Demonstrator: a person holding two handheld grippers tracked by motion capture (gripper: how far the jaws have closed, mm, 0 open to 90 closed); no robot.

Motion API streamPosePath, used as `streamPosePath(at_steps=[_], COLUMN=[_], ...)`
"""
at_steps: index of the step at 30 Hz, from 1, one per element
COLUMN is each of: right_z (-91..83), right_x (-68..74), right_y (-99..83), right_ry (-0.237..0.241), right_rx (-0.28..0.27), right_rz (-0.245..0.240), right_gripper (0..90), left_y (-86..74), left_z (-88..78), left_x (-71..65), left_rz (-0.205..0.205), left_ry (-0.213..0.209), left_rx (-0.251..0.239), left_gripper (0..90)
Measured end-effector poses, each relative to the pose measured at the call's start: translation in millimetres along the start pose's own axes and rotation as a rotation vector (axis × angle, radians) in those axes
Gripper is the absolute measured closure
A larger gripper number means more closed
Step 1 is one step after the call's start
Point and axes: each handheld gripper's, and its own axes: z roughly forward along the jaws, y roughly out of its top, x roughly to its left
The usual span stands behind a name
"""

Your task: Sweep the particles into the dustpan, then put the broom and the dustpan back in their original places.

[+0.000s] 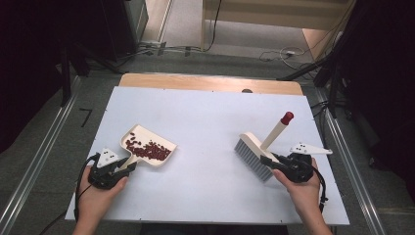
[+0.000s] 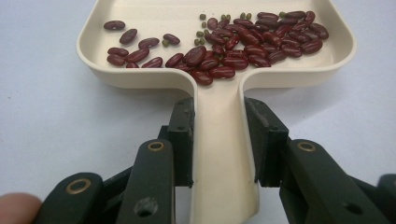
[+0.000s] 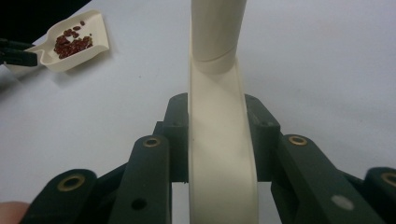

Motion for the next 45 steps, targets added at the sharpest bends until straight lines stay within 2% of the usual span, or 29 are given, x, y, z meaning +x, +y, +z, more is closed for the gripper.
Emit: streamPosePath(at_steps=[6,14,20,23,29,37,40,42,45], right_z=[2.7,3.0,4.2,4.9,7.9,12.3,16.0,17.9,18.5], right_x=[-17.1,-36.8,-40.0,-43.0,-55.6,-64.0,-65.8,-67.2,-67.2], right_y=[-5.1,-11.3,-12.1,-12.7,-16.4,-20.2,-21.5,-22.5,-22.3], right_ry=[0.009,0.026,0.029,0.03,0.037,0.007,-0.032,-0.05,-0.075], right_rx=[-0.003,-0.021,-0.029,-0.026,-0.008,0.026,0.068,0.085,0.09], right_rz=[0.075,0.145,0.113,0.129,0.192,0.224,0.207,0.213,0.21], right_gripper=[64.9,64.9,64.4,63.7,60.9,57.1,53.9,52.7,50.1], left_y=[-0.6,-1.5,-3.0,-4.3,-5.7,-5.3,-5.0,-4.6,-4.6], left_z=[2.8,4.3,6.1,7.8,10.8,12.9,13.1,13.2,13.7], left_x=[-2.1,-3.6,-4.5,-6.3,-10.0,-15.0,-16.2,-17.0,-17.7], left_rz=[-0.002,-0.009,-0.016,-0.02,-0.028,-0.041,-0.045,-0.05,-0.054], left_ry=[-0.002,0.0,0.003,0.006,0.022,0.052,0.06,0.07,0.075], left_rx=[0.004,0.006,0.006,0.008,0.02,0.025,0.025,0.028,0.027], left_gripper=[66.3,66.3,66.2,66.2,66.0,65.9,65.8,65.7,65.7])
